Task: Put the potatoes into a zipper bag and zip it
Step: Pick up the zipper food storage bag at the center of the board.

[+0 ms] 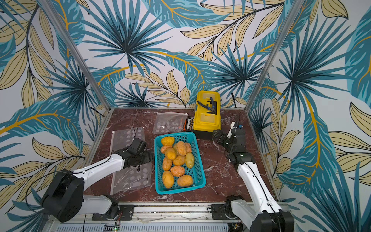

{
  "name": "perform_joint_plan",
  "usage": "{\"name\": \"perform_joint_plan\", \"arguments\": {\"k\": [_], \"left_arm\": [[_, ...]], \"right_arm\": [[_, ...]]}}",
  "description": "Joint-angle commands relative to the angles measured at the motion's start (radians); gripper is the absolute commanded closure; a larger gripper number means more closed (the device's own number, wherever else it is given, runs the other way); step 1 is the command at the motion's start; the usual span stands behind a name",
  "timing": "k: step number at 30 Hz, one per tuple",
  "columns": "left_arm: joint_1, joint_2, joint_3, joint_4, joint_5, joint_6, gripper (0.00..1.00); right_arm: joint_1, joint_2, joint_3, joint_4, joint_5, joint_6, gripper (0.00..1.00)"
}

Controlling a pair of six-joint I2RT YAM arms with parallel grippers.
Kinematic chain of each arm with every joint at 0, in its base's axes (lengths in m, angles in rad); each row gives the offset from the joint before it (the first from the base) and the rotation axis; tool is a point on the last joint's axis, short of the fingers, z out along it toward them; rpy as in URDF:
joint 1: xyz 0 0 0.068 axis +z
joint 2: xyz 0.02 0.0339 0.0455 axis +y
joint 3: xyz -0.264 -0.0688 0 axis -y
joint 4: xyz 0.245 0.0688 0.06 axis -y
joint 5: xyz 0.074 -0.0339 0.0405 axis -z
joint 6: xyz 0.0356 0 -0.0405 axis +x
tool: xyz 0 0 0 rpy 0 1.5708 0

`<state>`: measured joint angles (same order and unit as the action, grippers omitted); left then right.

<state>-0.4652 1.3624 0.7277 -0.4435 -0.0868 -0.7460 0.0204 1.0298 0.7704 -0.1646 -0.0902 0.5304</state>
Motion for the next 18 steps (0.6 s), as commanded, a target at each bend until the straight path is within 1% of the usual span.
{"name": "perform_joint_plan", "arguments": {"k": [1,4,8,9,12,16,18], "left_arm": [[-0.003,-0.019,0.023,0.023,-0.027,0.012,0.49],[-0.003,-0.031,0.017,0.021,-0.041,0.011,0.67],[-0.003,-0.104,0.015,-0.021,-0.108,0.012,0.96],[-0.003,-0.137,0.018,-0.04,-0.129,0.017,1.0],[-0.003,-0.251,0.03,-0.081,-0.179,0.051,1.0],[-0.007,-0.41,0.05,-0.076,-0.142,0.153,1.0],[-0.015,-0.475,0.078,-0.075,-0.136,0.226,1.0]], "right_arm": [[0.006,0.0,0.001,-0.019,0.003,-0.008,0.0],[0.006,-0.001,0.0,-0.02,0.003,-0.006,0.0],[0.006,-0.007,0.004,-0.024,0.007,-0.001,0.0],[0.007,-0.01,0.005,-0.026,0.011,0.002,0.01],[0.007,-0.014,0.015,-0.035,0.021,0.006,0.01],[0.006,-0.026,0.038,-0.087,0.062,0.036,0.0],[0.006,-0.042,0.041,-0.08,0.079,0.059,0.0]]}}
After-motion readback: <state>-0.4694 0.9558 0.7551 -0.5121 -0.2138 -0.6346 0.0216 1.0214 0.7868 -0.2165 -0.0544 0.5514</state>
